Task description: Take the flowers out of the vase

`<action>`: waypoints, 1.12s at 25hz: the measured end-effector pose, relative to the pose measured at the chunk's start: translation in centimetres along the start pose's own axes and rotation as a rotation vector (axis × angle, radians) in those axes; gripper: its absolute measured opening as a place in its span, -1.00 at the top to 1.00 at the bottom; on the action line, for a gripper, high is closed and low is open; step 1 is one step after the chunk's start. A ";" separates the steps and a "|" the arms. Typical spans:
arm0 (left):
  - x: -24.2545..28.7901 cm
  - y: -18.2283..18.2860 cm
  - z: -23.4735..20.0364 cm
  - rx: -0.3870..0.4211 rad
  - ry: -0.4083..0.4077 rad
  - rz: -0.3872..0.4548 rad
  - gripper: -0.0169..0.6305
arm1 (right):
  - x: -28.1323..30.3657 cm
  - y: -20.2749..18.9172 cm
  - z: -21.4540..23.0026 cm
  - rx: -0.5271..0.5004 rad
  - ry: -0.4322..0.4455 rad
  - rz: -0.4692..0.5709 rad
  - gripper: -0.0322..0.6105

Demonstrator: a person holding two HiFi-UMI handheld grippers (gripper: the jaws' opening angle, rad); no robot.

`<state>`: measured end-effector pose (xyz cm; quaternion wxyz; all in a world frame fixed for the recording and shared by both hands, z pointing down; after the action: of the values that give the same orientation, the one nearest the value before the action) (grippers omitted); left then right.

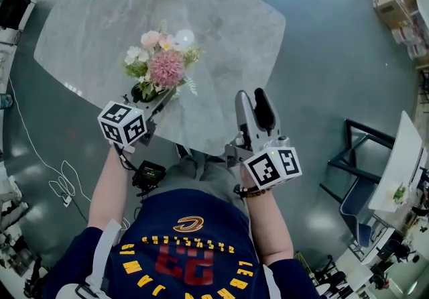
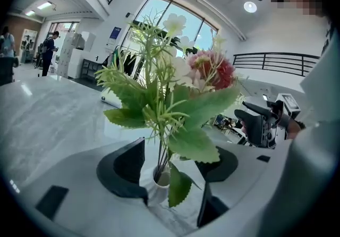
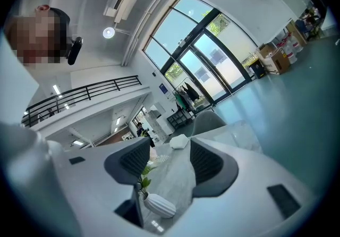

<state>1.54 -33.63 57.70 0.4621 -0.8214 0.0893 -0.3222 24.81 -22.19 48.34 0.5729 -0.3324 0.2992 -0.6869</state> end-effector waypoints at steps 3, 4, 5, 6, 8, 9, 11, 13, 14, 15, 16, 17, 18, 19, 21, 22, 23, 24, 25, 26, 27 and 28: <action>-0.1 -0.1 0.0 -0.009 0.002 0.001 0.11 | 0.1 -0.4 0.1 0.010 0.000 -0.014 0.17; -0.2 -0.1 0.0 -0.015 0.003 0.003 0.15 | 0.1 -0.5 0.1 0.014 0.001 -0.017 0.17; -0.2 -0.2 0.0 -0.021 0.002 0.004 0.20 | 0.2 -0.6 0.1 0.018 0.003 -0.019 0.17; -0.2 -0.2 0.1 -0.026 0.001 0.005 0.25 | 0.2 -0.7 0.1 0.021 0.005 -0.020 0.17; -0.2 -0.2 0.2 -0.031 0.000 0.007 0.33 | 0.2 -0.8 0.1 0.026 0.006 -0.023 0.17; -0.2 -0.1 0.2 -0.031 0.000 0.007 0.35 | 0.3 -0.8 0.2 0.028 0.006 -0.024 0.17; -0.2 0.0 0.3 -0.033 0.004 0.010 0.43 | 0.5 -0.6 0.2 0.031 0.005 -0.023 0.17; -0.2 0.0 0.3 -0.035 0.010 0.014 0.53 | 0.7 -0.4 0.4 0.033 0.002 -0.020 0.17; -0.2 0.0 0.3 -0.036 0.014 0.015 0.56 | 0.7 -0.3 0.5 0.033 0.001 -0.018 0.17; -0.2 -0.1 0.4 -0.035 0.018 0.017 0.58 | 0.8 -0.2 0.5 0.034 0.001 -0.017 0.17; -0.3 -0.1 0.4 -0.034 0.022 0.019 0.61 | 0.9 -0.2 0.5 0.034 0.002 -0.016 0.17; -0.3 -0.2 0.4 -0.033 0.026 0.021 0.63 | 0.9 -0.1 0.5 0.035 0.003 -0.015 0.17; -0.4 -0.2 0.4 -0.032 0.032 0.025 0.65 | 0.9 -0.1 0.5 0.035 0.005 -0.016 0.17; -0.5 -0.2 0.3 -0.032 0.038 0.031 0.67 | 1.0 -0.2 0.5 0.036 0.007 -0.016 0.17; -0.5 -0.2 0.2 -0.036 0.047 0.046 0.72 | 1.1 -0.3 0.6 0.037 0.010 -0.021 0.17; -0.5 -0.1 0.2 -0.039 0.050 0.052 0.74 | 1.1 -0.3 0.7 0.037 0.010 -0.024 0.17; -0.5 0.0 0.2 -0.039 0.052 0.057 0.76 | 1.0 -0.3 0.8 0.037 0.010 -0.026 0.17; -0.5 0.1 0.3 -0.037 0.053 0.061 0.77 | 1.0 -0.2 0.8 0.037 0.010 -0.027 0.17; -0.6 0.2 0.4 -0.032 0.052 0.066 0.78 | 0.9 -0.2 0.8 0.038 0.010 -0.027 0.17; -0.7 0.3 0.4 -0.025 0.051 0.072 0.79 | 0.9 -0.3 0.7 0.037 0.010 -0.026 0.17; -0.9 0.4 0.4 -0.019 0.049 0.079 0.80 | 0.9 -0.4 0.5 0.036 0.009 -0.024 0.17; -1.1 0.5 0.3 -0.015 0.048 0.087 0.80 | 0.9 -0.5 0.4 0.035 0.008 -0.023 0.17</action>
<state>0.97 -33.19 56.69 0.4671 -0.8123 0.1384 -0.3207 24.71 -23.00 49.03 0.5695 -0.3229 0.2856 -0.6999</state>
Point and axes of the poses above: the fingertips, and each gripper's own axes: x forward along the fingers, z to its right, y out of its top, the point moved 4 cm from there along -x, backward along the fingers, and after that the axes turned 3 degrees about y, right-handed, at the moved point
